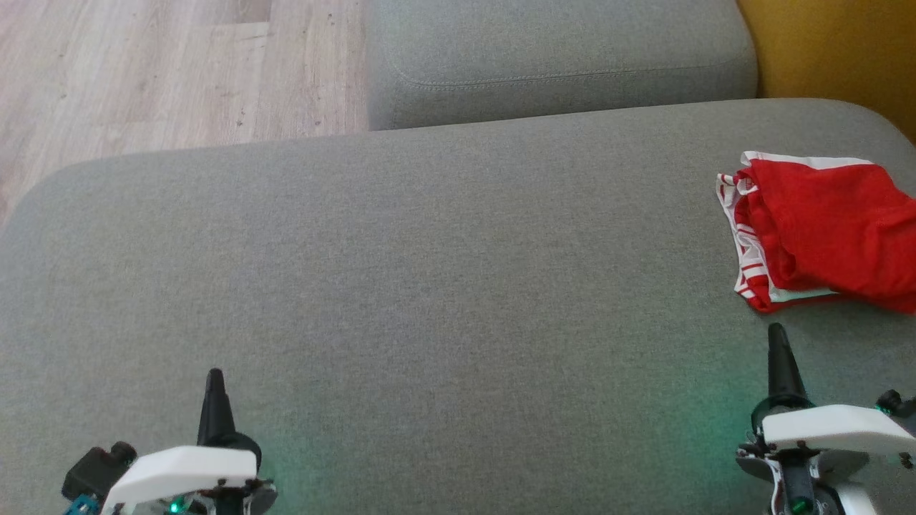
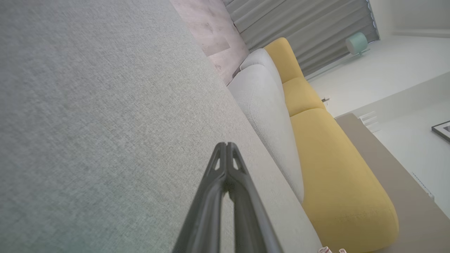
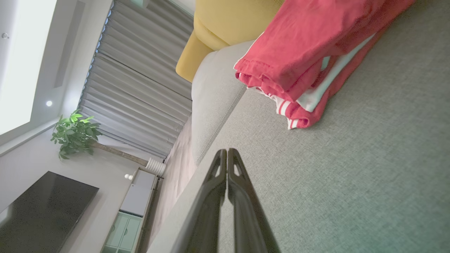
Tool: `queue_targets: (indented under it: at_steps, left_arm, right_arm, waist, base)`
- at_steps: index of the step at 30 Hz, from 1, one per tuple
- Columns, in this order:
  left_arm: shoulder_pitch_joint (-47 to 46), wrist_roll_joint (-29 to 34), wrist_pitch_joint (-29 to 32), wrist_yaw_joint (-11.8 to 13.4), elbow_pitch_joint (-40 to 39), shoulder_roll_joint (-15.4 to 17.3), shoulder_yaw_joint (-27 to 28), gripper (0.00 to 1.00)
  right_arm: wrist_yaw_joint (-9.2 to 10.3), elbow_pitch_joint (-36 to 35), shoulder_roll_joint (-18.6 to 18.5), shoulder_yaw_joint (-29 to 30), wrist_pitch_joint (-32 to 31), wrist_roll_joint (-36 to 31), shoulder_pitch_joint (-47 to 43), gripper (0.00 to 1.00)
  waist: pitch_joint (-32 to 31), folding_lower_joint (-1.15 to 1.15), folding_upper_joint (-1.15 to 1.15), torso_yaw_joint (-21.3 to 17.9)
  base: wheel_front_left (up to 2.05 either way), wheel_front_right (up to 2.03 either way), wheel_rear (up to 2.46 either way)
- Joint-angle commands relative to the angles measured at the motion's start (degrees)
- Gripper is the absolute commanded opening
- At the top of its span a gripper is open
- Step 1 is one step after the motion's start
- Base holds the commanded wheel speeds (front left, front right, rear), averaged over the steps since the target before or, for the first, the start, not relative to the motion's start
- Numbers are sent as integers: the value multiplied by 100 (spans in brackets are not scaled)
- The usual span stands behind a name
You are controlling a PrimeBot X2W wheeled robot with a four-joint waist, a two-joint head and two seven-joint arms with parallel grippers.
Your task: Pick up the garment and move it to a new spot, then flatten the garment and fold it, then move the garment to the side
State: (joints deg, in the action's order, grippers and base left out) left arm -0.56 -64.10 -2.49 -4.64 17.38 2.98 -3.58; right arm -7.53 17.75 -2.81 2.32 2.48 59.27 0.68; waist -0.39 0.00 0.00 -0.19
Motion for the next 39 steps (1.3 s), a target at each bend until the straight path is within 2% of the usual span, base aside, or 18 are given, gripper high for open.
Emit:
queue_targets:
  at_steps: [1,39]
  left_arm:
    - [-305,-156,52,-57,-219,40,196,0]
    - [-501,-2247,670,-233,-308,36,781,0]
  right_arm:
    - [3,-225,-68,-33,-41,189,332,0]
    - [4,-342,-63,261,-658,2638,496,0]
  waist:
    - [2,0,0,1]
    - [44,0,0,15]
  base:
    - [0,0,0]
    - [0,0,0]
